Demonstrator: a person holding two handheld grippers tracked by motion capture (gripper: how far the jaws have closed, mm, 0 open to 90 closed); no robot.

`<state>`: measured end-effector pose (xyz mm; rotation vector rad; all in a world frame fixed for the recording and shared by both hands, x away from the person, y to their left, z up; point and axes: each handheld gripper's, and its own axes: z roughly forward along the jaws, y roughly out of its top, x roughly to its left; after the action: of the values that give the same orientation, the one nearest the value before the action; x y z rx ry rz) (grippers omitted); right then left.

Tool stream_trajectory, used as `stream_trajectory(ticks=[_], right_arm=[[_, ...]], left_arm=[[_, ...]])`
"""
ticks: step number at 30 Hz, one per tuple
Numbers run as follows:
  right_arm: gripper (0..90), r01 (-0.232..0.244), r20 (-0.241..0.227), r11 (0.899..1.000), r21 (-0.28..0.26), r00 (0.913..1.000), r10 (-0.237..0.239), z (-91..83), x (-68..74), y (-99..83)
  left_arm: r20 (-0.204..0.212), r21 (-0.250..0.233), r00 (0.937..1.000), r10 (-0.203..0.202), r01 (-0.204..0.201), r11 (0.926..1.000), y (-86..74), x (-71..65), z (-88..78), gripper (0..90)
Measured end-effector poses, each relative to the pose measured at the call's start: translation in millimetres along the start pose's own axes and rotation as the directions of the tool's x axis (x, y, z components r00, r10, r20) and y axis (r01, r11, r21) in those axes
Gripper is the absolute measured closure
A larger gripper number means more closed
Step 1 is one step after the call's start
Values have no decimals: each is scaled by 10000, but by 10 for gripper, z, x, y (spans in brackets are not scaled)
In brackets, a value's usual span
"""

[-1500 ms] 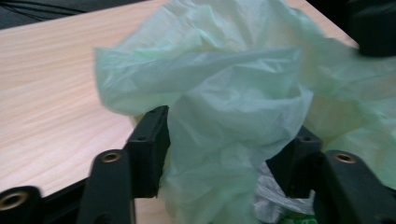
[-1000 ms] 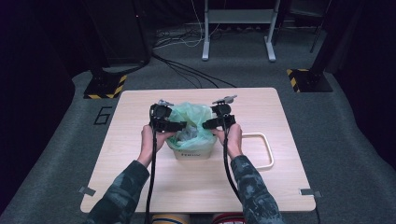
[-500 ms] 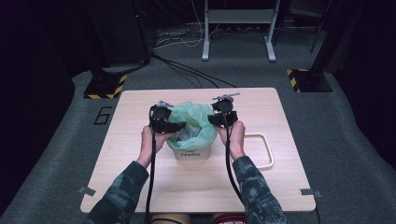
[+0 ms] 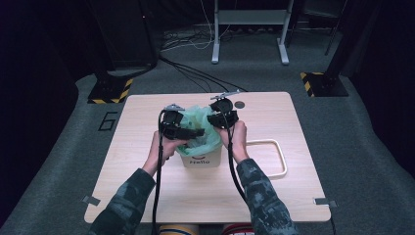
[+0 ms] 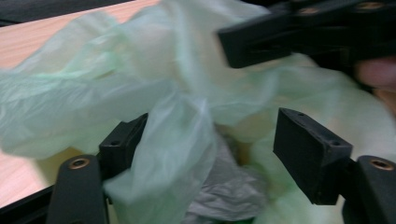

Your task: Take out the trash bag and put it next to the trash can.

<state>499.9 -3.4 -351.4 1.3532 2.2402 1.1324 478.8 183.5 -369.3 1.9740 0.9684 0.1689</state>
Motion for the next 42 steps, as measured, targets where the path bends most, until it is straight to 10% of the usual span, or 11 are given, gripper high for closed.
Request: stream_trajectory(ticks=[12, 17, 22, 31, 37, 42], right_arm=[[895, -238, -996, 9980, -584, 9949, 178, -81, 118, 143], [894, -598, -1633, 9953, -762, 9855, 467, -150, 89, 133], [879, -314, -1233, 9963, -805, 9921, 213, -240, 45, 90], [836, -294, -1505, 9986, -449, 9884, 224, -295, -118, -32], [585, 292, -2020, 9996, -1, 9790, -286, -269, -101, -75], [341, 1728, -1820, 9843, 369, 9696, -1634, -144, 60, -85]], left_arm=[[150, 759, 9928, 1186, -1194, 9899, 20, -192, 162, 258], [-29, 1135, 9856, 1690, -1676, 9793, -20, -215, 252, 560], [-95, 1232, 9885, 1511, -1488, 9812, -37, -150, 256, 835], [-762, 640, 9926, 950, -902, 9939, 46, -29, 74, 889], [-1003, 231, 9937, 495, -474, 9986, 127, 85, -1, 891], [-670, -203, 9969, 424, -438, 9988, 271, 76, -86, 891]])
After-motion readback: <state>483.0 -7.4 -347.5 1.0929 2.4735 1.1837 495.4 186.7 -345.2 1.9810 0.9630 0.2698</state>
